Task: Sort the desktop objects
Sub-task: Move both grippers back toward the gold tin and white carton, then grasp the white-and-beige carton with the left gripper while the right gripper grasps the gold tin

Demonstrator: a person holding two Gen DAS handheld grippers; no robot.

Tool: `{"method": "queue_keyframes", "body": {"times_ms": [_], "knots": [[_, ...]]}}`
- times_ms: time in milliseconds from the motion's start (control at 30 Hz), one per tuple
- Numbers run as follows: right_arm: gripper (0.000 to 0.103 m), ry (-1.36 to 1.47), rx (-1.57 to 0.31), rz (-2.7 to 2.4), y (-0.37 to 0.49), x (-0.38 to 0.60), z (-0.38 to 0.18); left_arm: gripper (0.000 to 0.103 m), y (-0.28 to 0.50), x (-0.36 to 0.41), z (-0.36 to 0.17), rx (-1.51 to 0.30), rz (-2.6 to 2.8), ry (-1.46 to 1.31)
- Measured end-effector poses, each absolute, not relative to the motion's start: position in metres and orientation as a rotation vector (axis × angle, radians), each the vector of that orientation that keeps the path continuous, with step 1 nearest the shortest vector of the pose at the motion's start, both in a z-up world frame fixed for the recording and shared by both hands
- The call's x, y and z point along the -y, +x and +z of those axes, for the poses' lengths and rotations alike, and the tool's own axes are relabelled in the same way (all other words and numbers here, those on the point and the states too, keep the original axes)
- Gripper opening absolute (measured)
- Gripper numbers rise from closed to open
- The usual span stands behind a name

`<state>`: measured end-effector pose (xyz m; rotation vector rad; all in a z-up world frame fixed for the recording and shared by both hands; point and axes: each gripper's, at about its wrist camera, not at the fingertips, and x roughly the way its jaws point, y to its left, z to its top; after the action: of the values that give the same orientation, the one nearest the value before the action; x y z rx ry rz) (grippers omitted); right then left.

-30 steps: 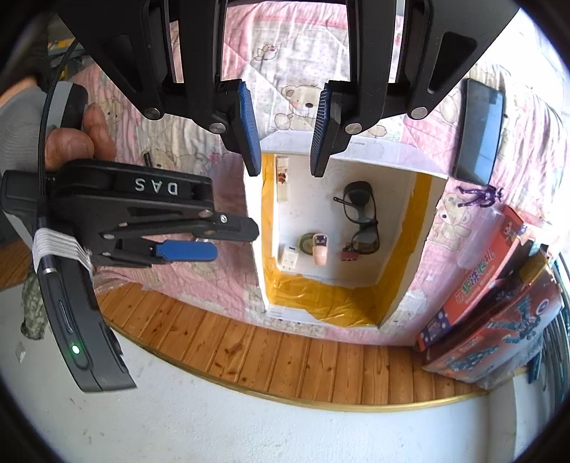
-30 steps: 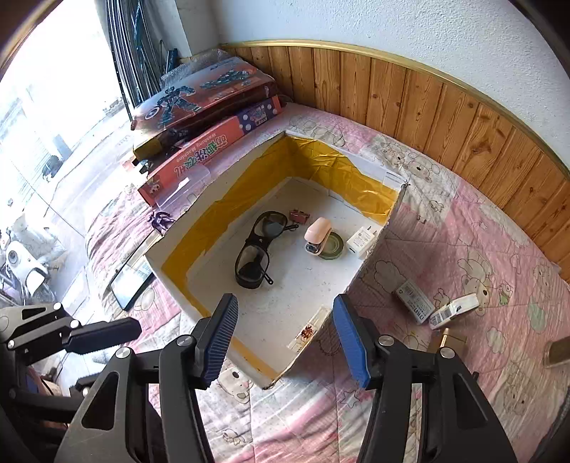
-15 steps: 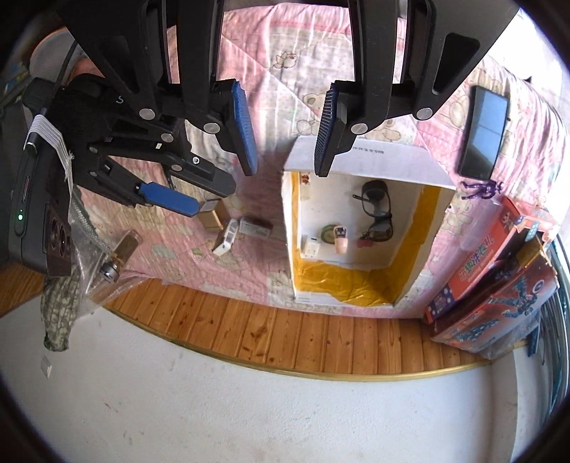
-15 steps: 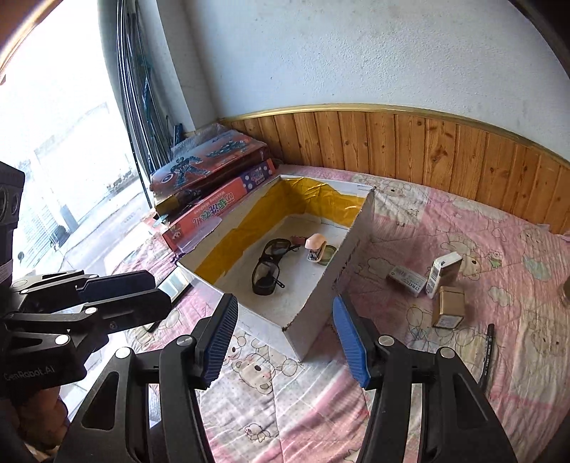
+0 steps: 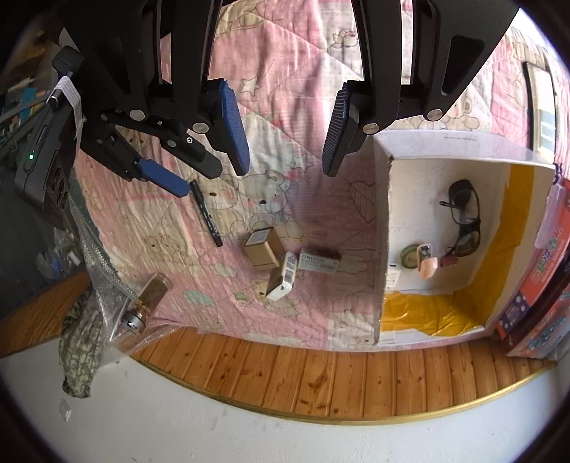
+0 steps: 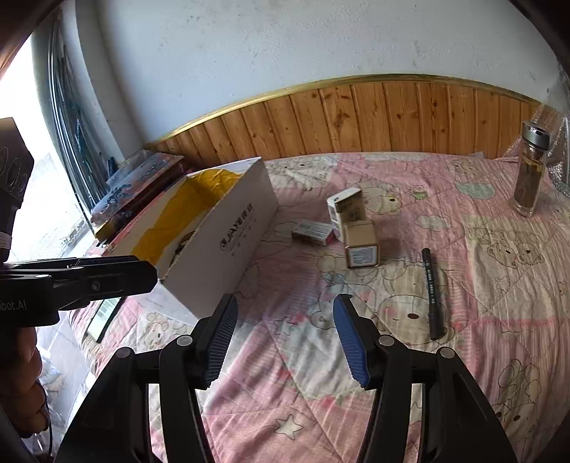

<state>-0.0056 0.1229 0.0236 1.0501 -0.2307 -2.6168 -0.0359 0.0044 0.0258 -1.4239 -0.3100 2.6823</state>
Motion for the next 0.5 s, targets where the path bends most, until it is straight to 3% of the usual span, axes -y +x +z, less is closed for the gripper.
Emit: {"method": "queue_keyframes", "body": {"times_ms": [233,500], "knots": [[0.072,1.152,0.264,-2.675,-0.075,-0.146,-0.008,0.047,-0.117,-0.022,0.014,0.21,2.657,-1.438],[0.078,1.239,0.246,-2.694,-0.144,-0.144,-0.044,0.049,-0.216,-0.047,-0.018,-0.009,2.575,-1.516]]}}
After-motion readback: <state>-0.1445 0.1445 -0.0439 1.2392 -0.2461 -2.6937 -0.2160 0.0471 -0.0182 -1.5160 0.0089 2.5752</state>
